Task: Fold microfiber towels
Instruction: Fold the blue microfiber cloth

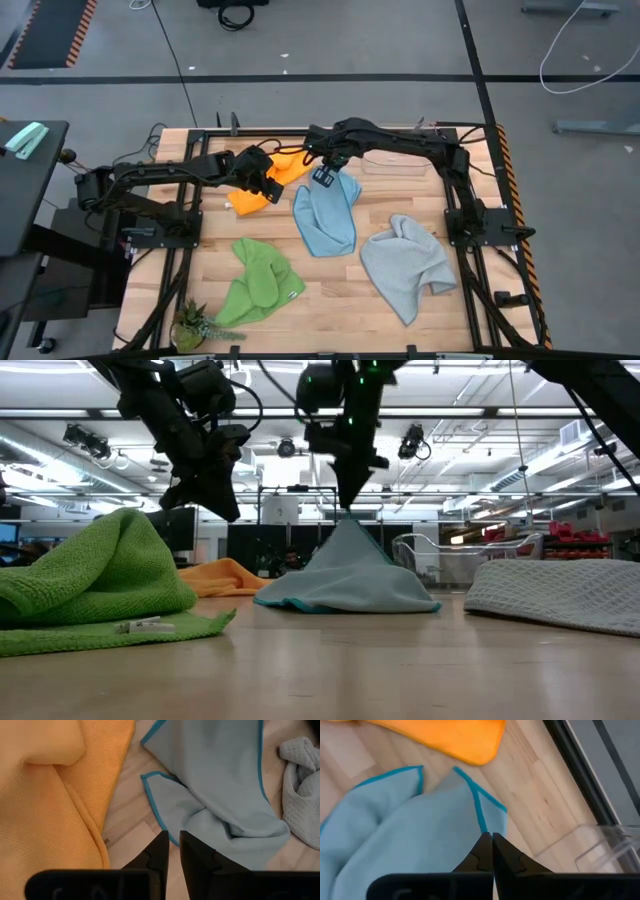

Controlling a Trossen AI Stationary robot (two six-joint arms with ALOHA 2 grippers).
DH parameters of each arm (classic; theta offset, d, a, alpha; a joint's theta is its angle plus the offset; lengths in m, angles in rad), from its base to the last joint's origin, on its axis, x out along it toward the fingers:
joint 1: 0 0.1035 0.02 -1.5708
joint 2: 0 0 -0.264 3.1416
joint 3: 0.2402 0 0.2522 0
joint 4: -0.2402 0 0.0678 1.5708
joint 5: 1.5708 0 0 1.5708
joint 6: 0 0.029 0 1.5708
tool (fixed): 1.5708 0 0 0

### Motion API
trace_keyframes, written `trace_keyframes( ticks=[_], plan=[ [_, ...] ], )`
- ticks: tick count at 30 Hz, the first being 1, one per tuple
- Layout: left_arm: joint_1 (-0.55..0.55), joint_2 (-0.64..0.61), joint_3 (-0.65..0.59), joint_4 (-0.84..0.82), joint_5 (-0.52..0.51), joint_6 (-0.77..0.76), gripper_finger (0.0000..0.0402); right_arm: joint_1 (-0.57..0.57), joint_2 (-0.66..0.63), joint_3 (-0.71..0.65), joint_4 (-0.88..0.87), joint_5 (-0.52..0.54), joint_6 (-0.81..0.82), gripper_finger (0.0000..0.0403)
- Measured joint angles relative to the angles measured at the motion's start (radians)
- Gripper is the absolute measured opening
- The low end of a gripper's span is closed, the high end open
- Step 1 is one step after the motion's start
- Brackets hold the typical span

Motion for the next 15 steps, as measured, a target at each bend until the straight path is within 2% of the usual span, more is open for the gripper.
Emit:
trace_keyframes(
  ticks=[6, 8, 11, 15],
  plan=[
    [0.059, 0.009, 0.000, 0.156, 0.019, 0.081, 0.0060, 0.076, 0.000, 0.089, -0.133, 0.001, 0.010, 0.0000],
    [0.098, 0.011, 0.000, 0.224, 0.096, 0.127, 0.0065, 0.104, 0.000, 0.097, -0.147, 0.002, 0.017, 0.0000],
    [0.151, 0.046, 0.002, 0.349, 0.276, 0.173, 0.0074, 0.146, 0.000, 0.106, -0.174, 0.002, 0.030, 0.0000],
    [0.188, 0.132, 0.002, 0.481, 0.479, 0.196, 0.0091, 0.196, -0.001, 0.107, -0.188, 0.002, 0.048, 0.0000]
  ],
)
